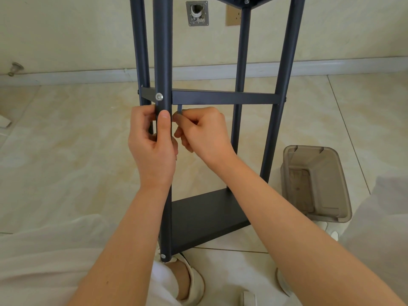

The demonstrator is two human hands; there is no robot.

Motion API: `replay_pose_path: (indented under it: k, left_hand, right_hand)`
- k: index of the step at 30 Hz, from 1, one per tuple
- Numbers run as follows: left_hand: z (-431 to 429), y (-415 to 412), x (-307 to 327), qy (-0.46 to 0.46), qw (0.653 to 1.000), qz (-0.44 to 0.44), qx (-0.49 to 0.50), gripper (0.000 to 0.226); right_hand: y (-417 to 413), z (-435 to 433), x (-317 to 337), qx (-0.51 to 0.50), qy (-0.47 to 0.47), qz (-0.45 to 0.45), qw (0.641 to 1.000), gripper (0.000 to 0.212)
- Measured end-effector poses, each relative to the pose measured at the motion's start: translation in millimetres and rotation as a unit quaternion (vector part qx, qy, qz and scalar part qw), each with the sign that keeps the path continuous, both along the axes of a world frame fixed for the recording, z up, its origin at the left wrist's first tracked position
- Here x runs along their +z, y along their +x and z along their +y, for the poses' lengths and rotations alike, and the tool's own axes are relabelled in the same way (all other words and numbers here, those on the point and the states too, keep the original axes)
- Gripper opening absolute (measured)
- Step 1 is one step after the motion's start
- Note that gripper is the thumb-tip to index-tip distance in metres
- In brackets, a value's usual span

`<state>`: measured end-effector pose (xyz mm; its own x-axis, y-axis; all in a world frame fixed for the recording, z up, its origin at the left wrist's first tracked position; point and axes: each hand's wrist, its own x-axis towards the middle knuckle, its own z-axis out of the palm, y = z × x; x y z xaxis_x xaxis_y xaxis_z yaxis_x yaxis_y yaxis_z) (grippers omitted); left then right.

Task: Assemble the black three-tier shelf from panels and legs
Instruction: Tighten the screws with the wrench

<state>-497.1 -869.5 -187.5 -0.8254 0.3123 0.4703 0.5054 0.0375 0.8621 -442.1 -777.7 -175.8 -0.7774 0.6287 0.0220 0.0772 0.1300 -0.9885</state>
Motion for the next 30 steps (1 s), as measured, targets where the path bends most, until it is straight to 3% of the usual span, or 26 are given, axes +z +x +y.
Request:
replay_pose_path:
  k: [17, 30]
  left_hand:
    - [-4, 0, -1, 0.013, 1.0, -0.017, -0.004, 0.015]
    - [-4, 0, -1, 0.013, 1.0, -0.016, -0.005, 0.012]
  right_hand:
    - [-26, -6, -25, -0.044, 0.059, 0.09, 0.993, 0.028]
    - [-12, -4, -29, -0.024, 0.038, 0.01, 0.999, 0.029]
